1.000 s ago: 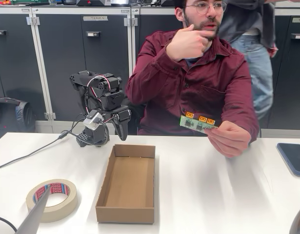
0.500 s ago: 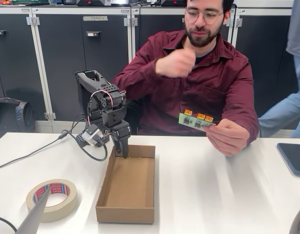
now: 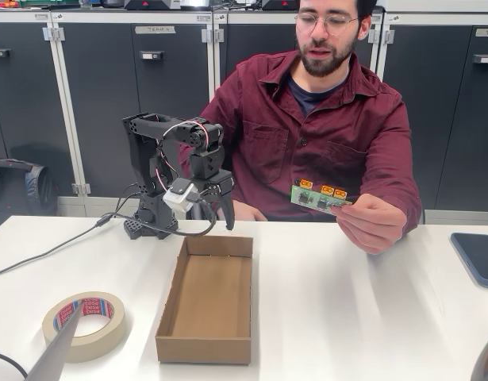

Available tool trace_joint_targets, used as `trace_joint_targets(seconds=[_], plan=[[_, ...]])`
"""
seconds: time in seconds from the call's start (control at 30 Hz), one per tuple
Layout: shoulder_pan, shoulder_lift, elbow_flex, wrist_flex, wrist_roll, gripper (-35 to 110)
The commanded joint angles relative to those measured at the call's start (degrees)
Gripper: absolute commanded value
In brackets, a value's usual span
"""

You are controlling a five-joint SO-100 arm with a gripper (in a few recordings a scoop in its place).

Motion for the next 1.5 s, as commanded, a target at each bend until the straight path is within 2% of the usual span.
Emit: trace_joint_targets(seconds=[0.0,0.17,0.4,0.6,0.83,1.0,1.17,1.33,1.47], plan=[[-2.5,2.1,-0.1,-2.2,1.6,25],[-2.5,-1.7,1.8,-6.0,2.0,25],[4.7,-6.7,-3.3,0.1,6.3,24],[8.4,-16.0,-23.1,13.0,11.3,24],[12.3,-16.0,-30.1,12.8,17.0,24],[14.7,-31.6,-45.4,13.0,16.8,22],[14.0,-36.8,-52.6,12.9,16.8,21],[28.5,-44.5,-54.1,12.9,9.6,20],[37.8,-48.8,-57.9,12.9,8.3,20]])
